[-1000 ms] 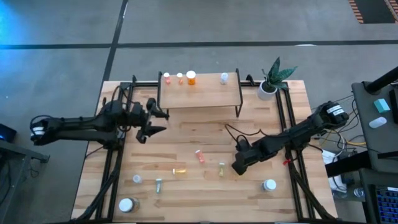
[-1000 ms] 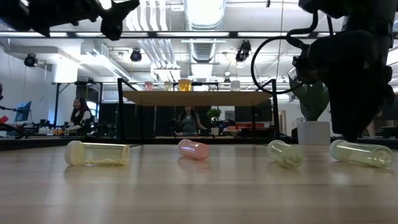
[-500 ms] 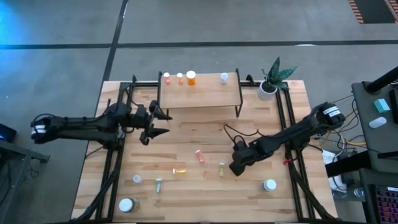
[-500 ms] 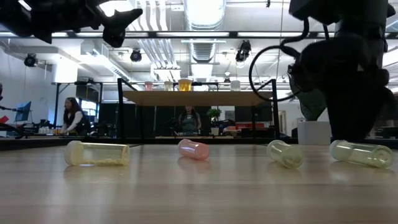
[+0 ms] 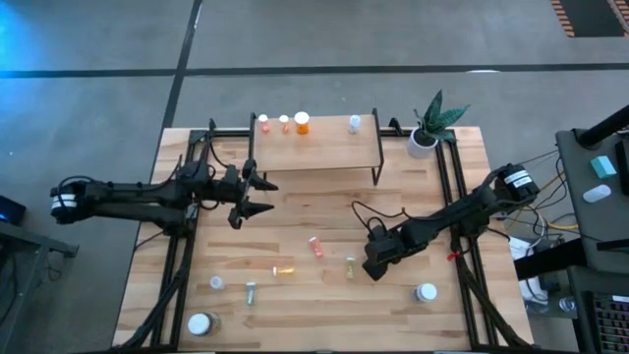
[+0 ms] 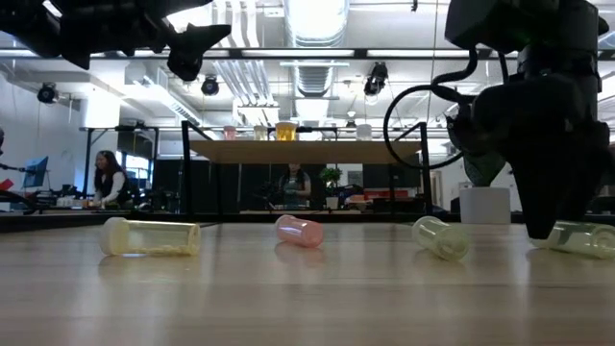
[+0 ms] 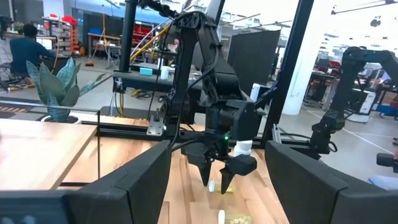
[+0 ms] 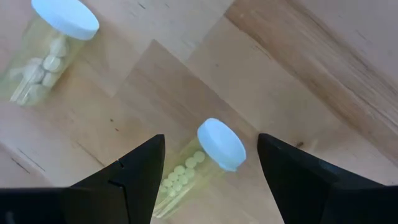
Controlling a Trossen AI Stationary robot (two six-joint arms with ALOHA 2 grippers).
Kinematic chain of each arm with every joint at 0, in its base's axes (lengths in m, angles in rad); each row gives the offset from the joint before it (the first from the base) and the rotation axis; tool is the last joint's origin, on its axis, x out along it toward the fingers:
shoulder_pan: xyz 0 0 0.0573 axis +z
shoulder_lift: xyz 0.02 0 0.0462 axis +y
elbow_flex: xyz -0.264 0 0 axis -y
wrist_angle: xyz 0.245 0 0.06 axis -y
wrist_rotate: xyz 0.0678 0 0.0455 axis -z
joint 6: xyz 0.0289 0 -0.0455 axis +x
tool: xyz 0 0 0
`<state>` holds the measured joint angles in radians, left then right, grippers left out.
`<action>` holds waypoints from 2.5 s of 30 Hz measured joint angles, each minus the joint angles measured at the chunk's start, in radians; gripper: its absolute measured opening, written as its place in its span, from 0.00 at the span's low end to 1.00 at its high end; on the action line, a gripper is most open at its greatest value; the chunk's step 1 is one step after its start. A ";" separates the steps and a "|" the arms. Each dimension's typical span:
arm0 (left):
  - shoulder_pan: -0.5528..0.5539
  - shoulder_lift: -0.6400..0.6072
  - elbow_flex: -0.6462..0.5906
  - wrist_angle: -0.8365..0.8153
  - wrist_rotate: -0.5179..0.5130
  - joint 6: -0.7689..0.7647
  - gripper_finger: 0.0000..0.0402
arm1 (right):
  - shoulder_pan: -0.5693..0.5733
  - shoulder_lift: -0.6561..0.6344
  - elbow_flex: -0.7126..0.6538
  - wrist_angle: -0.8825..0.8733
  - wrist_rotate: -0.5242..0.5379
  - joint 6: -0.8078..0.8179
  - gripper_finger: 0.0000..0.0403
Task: Pick and place medicine bottles onto shelf by color
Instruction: Put the right yellow pill bottle on the shelf
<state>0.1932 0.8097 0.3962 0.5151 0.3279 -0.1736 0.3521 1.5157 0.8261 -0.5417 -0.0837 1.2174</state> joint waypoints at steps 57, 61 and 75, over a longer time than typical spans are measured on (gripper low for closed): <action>0.000 0.002 0.001 0.002 -0.023 -0.004 0.61 | 0.102 0.052 0.065 -0.112 0.119 -0.097 0.45; 0.000 0.002 0.001 0.002 -0.023 -0.004 0.61 | 0.102 0.052 0.066 -0.112 0.118 -0.099 0.45; 0.000 0.002 0.001 0.001 -0.023 -0.004 0.61 | 0.102 0.051 0.067 -0.114 0.109 -0.103 0.45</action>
<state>0.1928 0.8112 0.3973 0.5166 0.3054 -0.1776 0.4538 1.5669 0.8932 -0.6556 0.0254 1.1141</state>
